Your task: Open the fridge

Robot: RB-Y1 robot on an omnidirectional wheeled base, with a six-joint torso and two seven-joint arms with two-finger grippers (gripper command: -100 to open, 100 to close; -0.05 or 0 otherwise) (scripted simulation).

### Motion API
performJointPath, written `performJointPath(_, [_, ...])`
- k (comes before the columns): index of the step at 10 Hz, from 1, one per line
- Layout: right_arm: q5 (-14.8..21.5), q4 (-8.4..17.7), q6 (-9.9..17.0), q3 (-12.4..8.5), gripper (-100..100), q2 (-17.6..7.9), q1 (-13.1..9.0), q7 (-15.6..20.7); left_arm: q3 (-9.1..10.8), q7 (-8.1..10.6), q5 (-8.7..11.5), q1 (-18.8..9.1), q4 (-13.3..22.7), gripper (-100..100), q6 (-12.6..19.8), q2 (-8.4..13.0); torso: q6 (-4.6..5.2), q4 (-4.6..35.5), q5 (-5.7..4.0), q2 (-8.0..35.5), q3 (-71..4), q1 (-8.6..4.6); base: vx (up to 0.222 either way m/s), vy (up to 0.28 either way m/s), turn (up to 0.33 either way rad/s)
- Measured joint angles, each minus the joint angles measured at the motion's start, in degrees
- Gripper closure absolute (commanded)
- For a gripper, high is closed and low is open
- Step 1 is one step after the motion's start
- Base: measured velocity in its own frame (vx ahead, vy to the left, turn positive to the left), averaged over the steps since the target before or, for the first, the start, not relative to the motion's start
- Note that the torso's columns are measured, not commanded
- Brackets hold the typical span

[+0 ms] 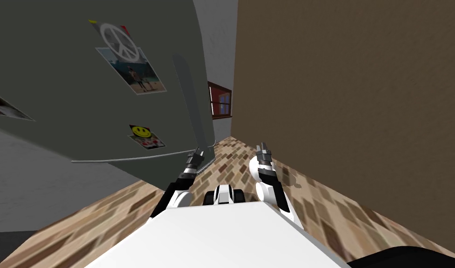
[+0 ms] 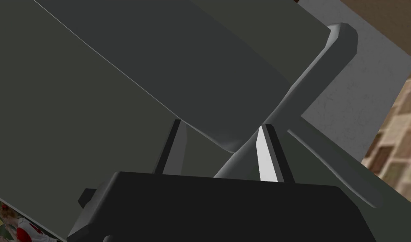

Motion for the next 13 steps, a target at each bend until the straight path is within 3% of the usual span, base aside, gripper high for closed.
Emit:
performJointPath(5, [0.00, 0.00, 0.00, 0.00, 0, 0.00, 0.01, 0.00, -3.37, 0.98, 0.45, -0.35, -0.63, 100, -0.71, 3.63, 0.25, 0.05, -0.11, 0.05, -0.04, -0.35, -0.278, 0.100, -0.107])
performJointPath(8, [0.00, 0.00, 0.00, -0.01, 0, -0.01, 0.02, 0.00, -4.47, 1.69, 0.81, -0.46, -0.25, 100, -1.37, 5.55, 0.40, -0.18, -0.09, -0.29, -0.21, -0.39, -0.171, 0.111, -0.099])
performJointPath(13, [0.00, 0.00, 0.00, -0.01, 0, -0.01, 0.02, 0.00, -8.28, 2.62, 0.81, -0.28, -1.36, 100, -2.63, 9.37, 0.08, -0.03, 0.01, -0.19, -0.17, -0.03, -0.212, 0.163, -0.112])
